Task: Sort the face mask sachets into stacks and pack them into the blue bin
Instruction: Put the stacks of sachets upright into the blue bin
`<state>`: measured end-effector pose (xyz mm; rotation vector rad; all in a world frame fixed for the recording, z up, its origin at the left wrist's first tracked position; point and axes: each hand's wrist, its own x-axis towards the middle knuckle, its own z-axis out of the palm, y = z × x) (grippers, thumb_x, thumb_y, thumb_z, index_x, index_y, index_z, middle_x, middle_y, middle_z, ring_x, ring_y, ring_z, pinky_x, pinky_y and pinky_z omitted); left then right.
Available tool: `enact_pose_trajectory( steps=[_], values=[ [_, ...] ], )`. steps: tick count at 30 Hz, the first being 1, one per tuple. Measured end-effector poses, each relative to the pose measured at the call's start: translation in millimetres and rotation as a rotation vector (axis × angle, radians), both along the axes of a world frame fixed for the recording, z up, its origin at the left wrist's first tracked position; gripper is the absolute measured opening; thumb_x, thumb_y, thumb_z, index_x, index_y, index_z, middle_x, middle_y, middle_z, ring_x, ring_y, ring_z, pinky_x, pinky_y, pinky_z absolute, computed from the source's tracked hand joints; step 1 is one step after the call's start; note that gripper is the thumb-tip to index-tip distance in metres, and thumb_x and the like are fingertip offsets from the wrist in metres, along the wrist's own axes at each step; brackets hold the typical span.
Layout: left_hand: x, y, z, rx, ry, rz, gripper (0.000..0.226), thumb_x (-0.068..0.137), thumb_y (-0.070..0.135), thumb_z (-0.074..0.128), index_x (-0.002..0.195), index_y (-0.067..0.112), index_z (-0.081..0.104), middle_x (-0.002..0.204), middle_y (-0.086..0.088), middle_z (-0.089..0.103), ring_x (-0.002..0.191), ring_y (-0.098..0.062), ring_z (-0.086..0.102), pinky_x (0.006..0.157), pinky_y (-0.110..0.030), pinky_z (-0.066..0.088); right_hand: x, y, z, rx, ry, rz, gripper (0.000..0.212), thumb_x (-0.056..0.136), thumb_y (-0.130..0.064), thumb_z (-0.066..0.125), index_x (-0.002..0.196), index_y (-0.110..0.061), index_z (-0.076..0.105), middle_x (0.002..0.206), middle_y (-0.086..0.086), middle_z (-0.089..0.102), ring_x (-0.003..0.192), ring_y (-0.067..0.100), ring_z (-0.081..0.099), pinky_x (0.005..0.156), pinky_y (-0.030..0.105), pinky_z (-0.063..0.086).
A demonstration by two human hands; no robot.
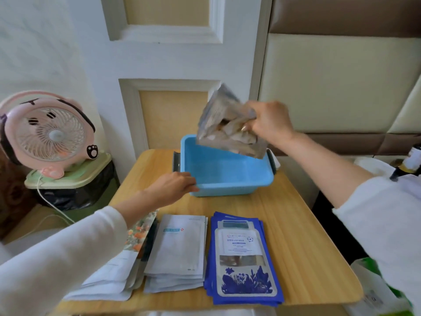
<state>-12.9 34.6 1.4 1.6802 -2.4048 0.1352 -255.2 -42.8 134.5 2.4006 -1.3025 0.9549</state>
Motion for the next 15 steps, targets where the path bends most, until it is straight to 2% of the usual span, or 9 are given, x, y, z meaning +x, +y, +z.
enact_pose_trajectory(
  steps=[4,6,8,10,12,15],
  values=[
    [-0.8,5.1,-6.8,-0.076,0.04,-0.003,0.041,0.095,0.043,0.039,0.11,0.013,0.063,0.105,-0.001,0.062,0.091,-0.016,0.062,0.076,-0.03,0.052,32.7,2.2,-49.2,-0.007,0.458,-0.034,0.026,0.086,-0.007,0.048,0.11,-0.013,0.055,0.096,0.016,0.066,0.093,0.035,0.061,0.069,0.036,0.036],
    [-3.0,4.3,-5.1,-0.109,0.063,0.019,0.042,0.095,0.044,0.039,0.107,0.012,0.063,0.103,-0.001,0.063,0.087,-0.016,0.061,0.074,-0.029,0.051,39.6,-0.8,-84.5,0.089,0.554,-0.024,0.025,0.086,-0.003,0.045,0.108,-0.013,0.052,0.094,0.015,0.063,0.093,0.035,0.06,0.066,0.035,0.032],
    [-5.0,3.9,-3.7,-0.113,0.056,0.02,0.042,0.094,0.044,0.04,0.106,0.013,0.064,0.102,-0.002,0.064,0.086,-0.017,0.061,0.074,-0.029,0.051,41.3,-12.7,-112.1,0.364,0.47,0.055,0.024,0.085,0.001,0.045,0.097,-0.018,0.053,0.091,0.01,0.059,0.095,0.034,0.058,0.064,0.033,0.034],
    [-5.7,4.9,-3.8,-0.095,0.043,0.014,0.042,0.094,0.044,0.041,0.109,0.012,0.064,0.105,-0.002,0.063,0.09,-0.017,0.061,0.076,-0.029,0.051,38.1,-25.6,-118.0,0.657,0.341,0.147,0.024,0.088,-0.002,0.049,0.091,-0.025,0.054,0.101,0.003,0.065,0.103,0.025,0.059,0.077,0.034,0.046],
    [-4.7,5.0,-3.2,-0.08,0.044,0.022,0.042,0.094,0.044,0.041,0.111,0.013,0.064,0.108,-0.001,0.063,0.093,-0.017,0.061,0.077,-0.027,0.051,32.4,-33.0,-116.2,0.852,0.258,0.218,0.018,0.091,-0.011,0.056,0.105,-0.022,0.06,0.119,0.002,0.065,0.113,0.019,0.058,0.098,0.035,0.044],
    [-3.2,5.9,-2.8,-0.05,0.027,0.016,0.039,0.094,0.044,0.044,0.111,0.015,0.064,0.109,0.001,0.063,0.094,-0.016,0.06,0.076,-0.028,0.05,24.1,-34.3,-114.2,0.987,0.313,0.219,0.045,0.091,-0.027,0.059,0.134,-0.026,0.045,0.142,0.002,0.047,0.131,0.018,0.043,0.11,0.034,0.033]
  ],
)
